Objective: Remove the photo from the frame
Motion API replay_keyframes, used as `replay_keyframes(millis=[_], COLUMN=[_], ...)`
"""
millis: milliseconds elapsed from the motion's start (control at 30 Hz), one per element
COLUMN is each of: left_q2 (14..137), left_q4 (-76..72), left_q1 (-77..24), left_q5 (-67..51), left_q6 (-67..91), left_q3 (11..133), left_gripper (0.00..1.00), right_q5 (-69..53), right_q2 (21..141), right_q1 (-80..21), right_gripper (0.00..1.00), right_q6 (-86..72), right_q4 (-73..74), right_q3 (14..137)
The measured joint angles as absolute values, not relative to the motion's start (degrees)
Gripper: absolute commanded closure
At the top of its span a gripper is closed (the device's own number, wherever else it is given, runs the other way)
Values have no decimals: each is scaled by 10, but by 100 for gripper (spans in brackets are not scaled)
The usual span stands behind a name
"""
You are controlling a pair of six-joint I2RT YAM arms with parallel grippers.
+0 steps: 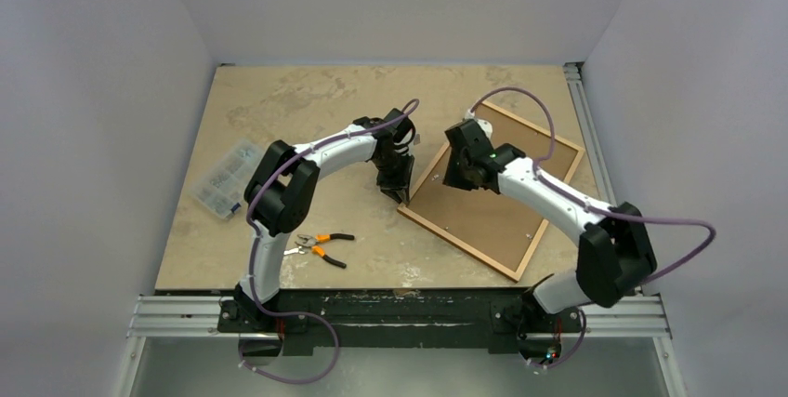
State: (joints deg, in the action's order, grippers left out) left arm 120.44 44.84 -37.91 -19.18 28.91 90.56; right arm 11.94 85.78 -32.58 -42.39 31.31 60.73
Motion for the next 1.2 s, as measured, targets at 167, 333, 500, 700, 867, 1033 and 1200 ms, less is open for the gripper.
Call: replay_keyframes(millis=[167,333,500,700,867,1033,1200], left_q2=[1204,1173,1075,911,884,910,925], left_q4=[446,431,400,342,312,292,277], left_q1=[-377,-366,-359,-382,-444,-495,-538], left_q5=[-195,-195,-185,-157,-132,-96,-52], left_q6=[289,295,329,481,645,783,894], left_q3=[904,876,817,659,571,563,566], left_gripper=[61,37,37,39,31,26,28], right_q5=[138,190,214,219,220,220,216], right_q2=[732,608,522,441,402,357,310], right_q1=[-326,-326,-326,-326,-326,-326,-326], right_gripper=[100,100,100,100,100,100,100], right_q6=[-420,-415,-416,-418,-418,-420,-424], right_q4=[346,385,426,462,470,484,495], right_q3=[601,580,527,491,491,485,478])
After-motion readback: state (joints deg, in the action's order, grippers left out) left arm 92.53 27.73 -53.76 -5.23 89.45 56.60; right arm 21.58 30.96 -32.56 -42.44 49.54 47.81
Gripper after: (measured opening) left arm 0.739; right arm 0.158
